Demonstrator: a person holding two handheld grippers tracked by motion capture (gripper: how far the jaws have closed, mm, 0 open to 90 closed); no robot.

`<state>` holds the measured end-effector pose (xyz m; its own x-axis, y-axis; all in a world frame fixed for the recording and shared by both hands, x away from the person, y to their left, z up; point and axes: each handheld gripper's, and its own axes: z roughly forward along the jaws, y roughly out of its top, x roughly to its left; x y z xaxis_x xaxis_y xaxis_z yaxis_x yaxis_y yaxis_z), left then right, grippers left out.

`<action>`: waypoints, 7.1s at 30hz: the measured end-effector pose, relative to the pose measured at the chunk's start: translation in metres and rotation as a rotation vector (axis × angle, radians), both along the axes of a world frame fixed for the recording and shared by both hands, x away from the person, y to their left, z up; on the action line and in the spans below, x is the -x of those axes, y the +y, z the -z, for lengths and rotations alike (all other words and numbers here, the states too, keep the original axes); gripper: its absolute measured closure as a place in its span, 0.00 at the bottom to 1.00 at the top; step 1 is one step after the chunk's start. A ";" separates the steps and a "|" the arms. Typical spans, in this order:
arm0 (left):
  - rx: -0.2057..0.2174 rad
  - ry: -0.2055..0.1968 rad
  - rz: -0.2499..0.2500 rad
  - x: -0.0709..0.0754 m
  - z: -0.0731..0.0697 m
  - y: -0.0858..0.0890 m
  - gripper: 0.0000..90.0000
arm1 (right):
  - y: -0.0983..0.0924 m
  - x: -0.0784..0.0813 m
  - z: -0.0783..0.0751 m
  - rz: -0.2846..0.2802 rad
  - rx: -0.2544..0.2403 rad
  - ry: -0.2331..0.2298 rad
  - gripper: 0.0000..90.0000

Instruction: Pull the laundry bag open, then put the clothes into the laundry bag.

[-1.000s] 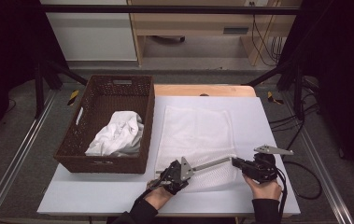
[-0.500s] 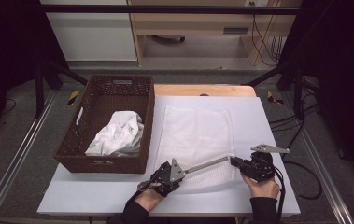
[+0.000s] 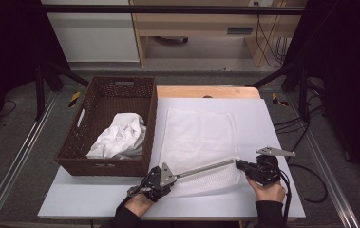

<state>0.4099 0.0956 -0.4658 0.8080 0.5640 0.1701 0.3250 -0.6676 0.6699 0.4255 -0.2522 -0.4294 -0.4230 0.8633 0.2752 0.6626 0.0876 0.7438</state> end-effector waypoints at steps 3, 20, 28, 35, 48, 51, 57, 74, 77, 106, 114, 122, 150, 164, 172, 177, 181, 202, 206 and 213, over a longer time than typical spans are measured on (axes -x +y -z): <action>-0.009 -0.001 -0.006 0.001 0.001 0.006 0.90 | -0.001 0.000 0.001 0.011 -0.003 0.013 0.96; -0.061 -0.001 -0.036 0.000 0.003 0.032 0.90 | -0.006 -0.001 0.006 0.027 0.012 0.013 0.96; -0.060 0.005 -0.042 0.001 0.005 0.040 0.90 | -0.011 -0.002 0.010 0.046 0.016 0.023 0.96; -0.067 0.012 -0.027 0.001 0.004 0.041 0.90 | -0.012 -0.003 0.012 0.051 0.008 0.047 0.96; -0.076 0.012 -0.004 0.002 0.004 0.039 0.90 | -0.015 -0.004 0.014 0.059 0.007 0.047 0.96; -0.074 0.013 -0.001 0.001 0.004 0.039 0.90 | -0.015 -0.005 0.015 0.060 0.010 0.048 0.96; -0.078 0.017 0.001 0.001 0.004 0.039 0.90 | -0.015 -0.004 0.016 0.065 0.006 0.052 0.96; -0.078 0.029 0.012 0.002 0.003 0.038 0.90 | -0.018 -0.007 0.022 0.075 -0.008 0.072 0.96; -0.066 0.027 -0.002 0.002 0.003 0.037 0.90 | -0.018 -0.007 0.023 0.068 -0.007 0.066 0.95; 0.113 0.040 -0.237 0.032 0.015 0.011 0.93 | -0.015 0.007 0.050 0.023 0.128 0.029 0.85; 0.104 0.026 -0.213 0.024 0.013 0.021 0.99 | -0.015 0.011 0.048 0.001 0.100 0.041 0.93; 0.133 0.037 -0.210 0.020 0.011 0.036 0.97 | -0.010 0.028 0.050 -0.031 0.090 0.055 0.69; 0.166 0.057 -0.202 0.026 0.017 0.029 0.99 | 0.003 -0.038 0.055 0.089 0.193 -0.049 0.98; 0.197 0.019 -0.143 0.030 0.012 0.025 0.98 | -0.002 -0.042 0.050 0.138 0.235 -0.129 0.83; 0.256 -0.032 -0.106 0.033 0.001 0.022 0.73 | -0.005 -0.022 0.030 0.119 0.155 -0.237 0.53; 0.284 -0.030 -0.120 0.031 -0.005 0.019 0.55 | -0.003 -0.005 0.016 0.082 0.104 -0.265 0.47; 0.286 -0.036 -0.117 0.028 -0.012 0.018 0.52 | 0.004 0.004 0.008 0.033 0.107 -0.275 0.46; 0.237 0.069 -0.009 0.017 0.010 -0.025 0.83 | 0.055 0.005 0.017 -0.132 0.145 -0.234 0.43; 0.229 0.092 0.006 0.015 0.014 -0.029 0.93 | 0.066 0.005 0.024 -0.161 0.164 -0.209 0.44; 0.200 0.089 0.021 0.016 0.020 -0.033 0.99 | 0.082 0.003 0.036 -0.220 0.191 -0.167 0.49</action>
